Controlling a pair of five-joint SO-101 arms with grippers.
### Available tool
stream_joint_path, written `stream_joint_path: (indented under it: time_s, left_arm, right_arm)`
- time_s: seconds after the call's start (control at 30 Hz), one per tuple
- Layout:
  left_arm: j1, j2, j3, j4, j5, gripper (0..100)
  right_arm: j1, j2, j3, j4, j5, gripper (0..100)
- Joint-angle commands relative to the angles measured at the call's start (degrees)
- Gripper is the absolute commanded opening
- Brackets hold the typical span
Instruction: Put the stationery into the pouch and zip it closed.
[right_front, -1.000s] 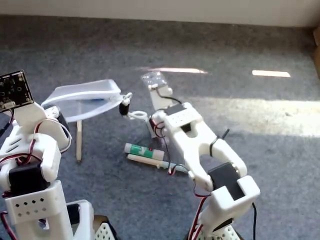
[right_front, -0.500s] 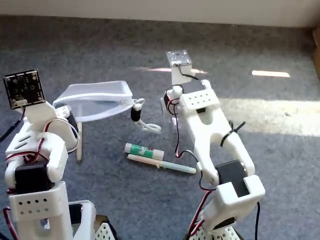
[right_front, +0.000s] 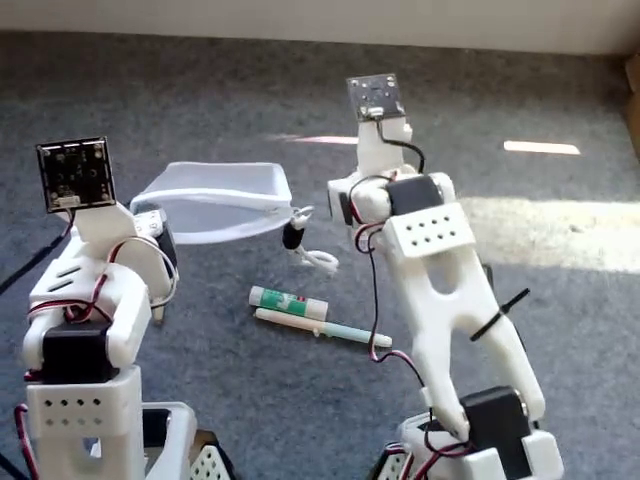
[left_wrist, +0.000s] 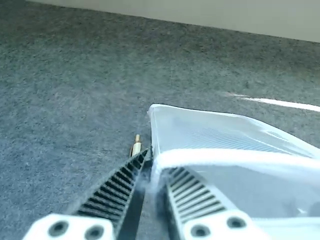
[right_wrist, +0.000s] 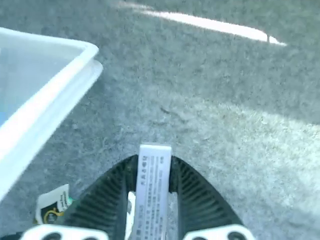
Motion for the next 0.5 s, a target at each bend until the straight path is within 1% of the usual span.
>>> stream_joint_path:
  time_s: [0.0,0.1,0.3,0.4,0.47]
  left_arm:
    - [1.89,-1.1,-0.48,-1.67,0.18,1]
    - [1.89,-1.1,-0.48,-1.67,-0.7,1]
    - [1.89,-1.01,-0.48,-1.67,-0.97,1]
    - [1.89,1.8,-1.01,-1.67,-0.97,1]
    - [1.89,5.14,-2.33,-1.67,-0.97,1]
  right_arm:
    - [0.57,-8.57,3.21,-4.97,-0.44,0.4]
    - [0.4,-14.29,6.64,-7.16,-0.44,0.4]
    - [0.31,-27.65,10.51,-7.34,-0.7,0.4]
    - [-0.04,-34.95,12.18,-7.34,-0.35,0.4]
    - [-2.15,-39.69,13.23,-7.43,-0.35,0.4]
